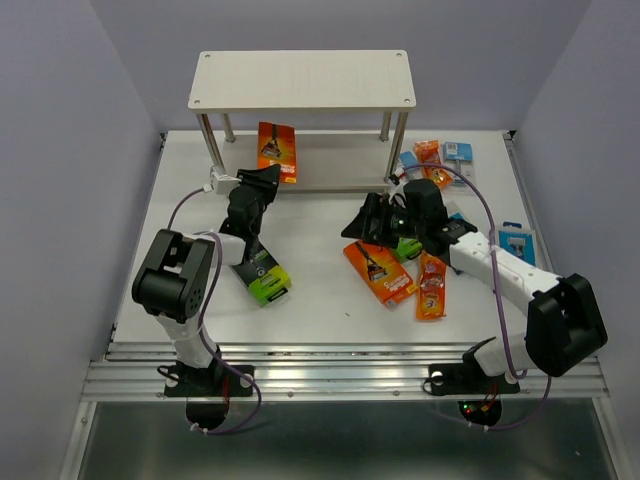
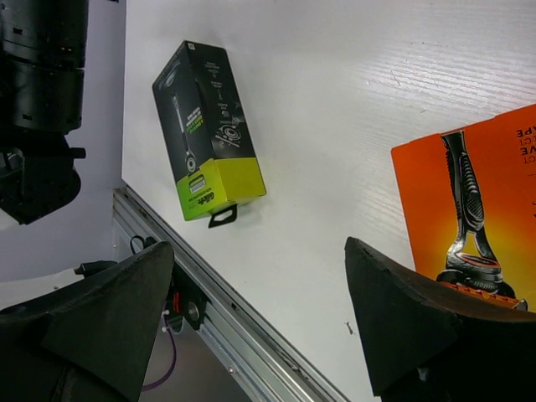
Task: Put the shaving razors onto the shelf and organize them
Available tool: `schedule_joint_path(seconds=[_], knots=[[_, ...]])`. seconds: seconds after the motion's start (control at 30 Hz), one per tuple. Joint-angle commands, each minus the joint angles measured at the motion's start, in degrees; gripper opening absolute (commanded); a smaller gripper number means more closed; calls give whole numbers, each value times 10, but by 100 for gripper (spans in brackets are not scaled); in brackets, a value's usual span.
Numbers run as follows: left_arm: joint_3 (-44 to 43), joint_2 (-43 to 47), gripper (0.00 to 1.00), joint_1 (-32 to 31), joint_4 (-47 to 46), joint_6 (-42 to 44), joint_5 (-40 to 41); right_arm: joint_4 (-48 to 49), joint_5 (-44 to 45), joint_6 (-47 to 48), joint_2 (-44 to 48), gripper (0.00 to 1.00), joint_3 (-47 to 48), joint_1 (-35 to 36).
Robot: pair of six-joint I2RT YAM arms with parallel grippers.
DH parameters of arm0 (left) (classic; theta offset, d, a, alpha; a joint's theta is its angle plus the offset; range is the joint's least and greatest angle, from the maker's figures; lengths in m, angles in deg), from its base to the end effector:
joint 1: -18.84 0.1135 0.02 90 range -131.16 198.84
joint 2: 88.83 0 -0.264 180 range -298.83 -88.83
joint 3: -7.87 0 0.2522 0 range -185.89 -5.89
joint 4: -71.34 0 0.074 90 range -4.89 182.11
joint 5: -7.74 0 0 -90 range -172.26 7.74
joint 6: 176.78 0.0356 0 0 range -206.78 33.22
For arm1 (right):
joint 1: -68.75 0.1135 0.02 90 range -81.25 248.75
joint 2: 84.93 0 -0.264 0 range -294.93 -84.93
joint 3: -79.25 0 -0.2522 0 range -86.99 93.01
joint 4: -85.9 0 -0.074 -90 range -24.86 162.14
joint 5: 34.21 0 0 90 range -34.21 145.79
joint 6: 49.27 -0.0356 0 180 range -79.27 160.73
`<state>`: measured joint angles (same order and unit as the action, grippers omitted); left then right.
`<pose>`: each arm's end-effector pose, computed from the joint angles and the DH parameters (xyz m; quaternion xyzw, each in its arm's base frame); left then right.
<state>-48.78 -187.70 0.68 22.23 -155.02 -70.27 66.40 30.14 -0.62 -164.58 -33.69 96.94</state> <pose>0.3401 -0.1038 0.2179 -0.3500 0.5646 -0.4590 0.5899 0.2647 0.1594 0.2619 -0.0090 0.8599 0.4287 0.2770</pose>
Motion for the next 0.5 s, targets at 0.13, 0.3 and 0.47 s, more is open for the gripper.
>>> schedule_joint_path(seconds=[0.13,0.3,0.47], knots=[[-34,-14,0,7,-6,1,18,-5,17,21,6,89,33,-9],[-43,-31,0,8,-2,11,19,-20,45,25,11,89,37,-9],[-59,-47,0,12,35,-12,10,-32,65,35,12,89,43,-9]])
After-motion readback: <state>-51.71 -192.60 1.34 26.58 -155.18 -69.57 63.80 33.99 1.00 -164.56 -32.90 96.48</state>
